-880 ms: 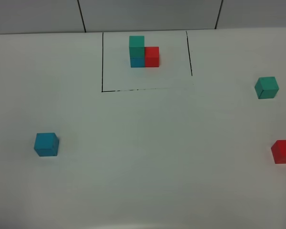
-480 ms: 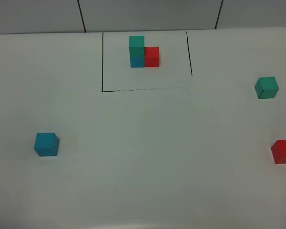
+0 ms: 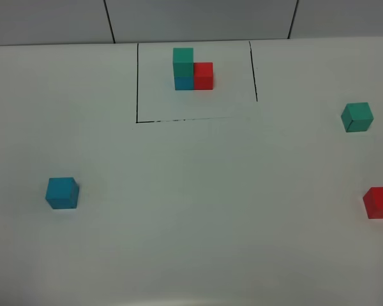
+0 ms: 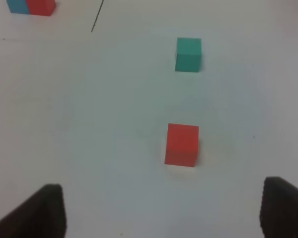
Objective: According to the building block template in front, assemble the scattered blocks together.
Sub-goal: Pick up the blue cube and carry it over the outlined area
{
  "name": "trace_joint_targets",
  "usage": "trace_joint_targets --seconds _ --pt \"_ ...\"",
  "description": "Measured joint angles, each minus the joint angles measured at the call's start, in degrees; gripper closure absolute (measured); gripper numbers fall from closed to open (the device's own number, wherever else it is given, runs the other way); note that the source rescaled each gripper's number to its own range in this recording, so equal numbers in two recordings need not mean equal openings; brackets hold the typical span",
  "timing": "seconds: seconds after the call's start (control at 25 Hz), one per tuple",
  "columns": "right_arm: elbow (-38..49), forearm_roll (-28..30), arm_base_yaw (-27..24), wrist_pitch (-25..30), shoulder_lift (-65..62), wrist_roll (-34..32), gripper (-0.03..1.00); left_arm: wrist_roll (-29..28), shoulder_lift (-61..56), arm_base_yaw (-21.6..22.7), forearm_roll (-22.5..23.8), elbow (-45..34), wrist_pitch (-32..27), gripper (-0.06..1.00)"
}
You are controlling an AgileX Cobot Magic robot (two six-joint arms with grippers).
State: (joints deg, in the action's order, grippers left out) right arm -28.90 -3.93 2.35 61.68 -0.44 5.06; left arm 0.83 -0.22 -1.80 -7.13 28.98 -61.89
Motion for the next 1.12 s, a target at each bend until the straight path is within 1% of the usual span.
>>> trace_joint_targets --seconds 0.72,0.84,0.96,1.04,1.12 --pt "0.0 0.0 0.0 0.0 0.0 0.0 0.32 0.0 1.11 0.0 0.2 0.0 0.0 0.21" --pt "0.0 0.0 0.0 0.0 0.0 0.0 0.32 0.0 5.33 0.0 1.41 0.57 0.75 0.21" --pt "0.0 0.0 0.0 0.0 0.0 0.0 0.32 0.05 12.17 0.0 2.8 1.27 4.67 0.21" --pt "0.0 0.0 0.0 0.0 0.0 0.0 0.32 0.05 18.13 0.0 2.75 2.23 7.66 0.21" --pt "0.0 0.0 0.0 0.0 0.0 -0.05 0.32 0.05 24.07 0.0 2.75 3.51 9.4 0.21"
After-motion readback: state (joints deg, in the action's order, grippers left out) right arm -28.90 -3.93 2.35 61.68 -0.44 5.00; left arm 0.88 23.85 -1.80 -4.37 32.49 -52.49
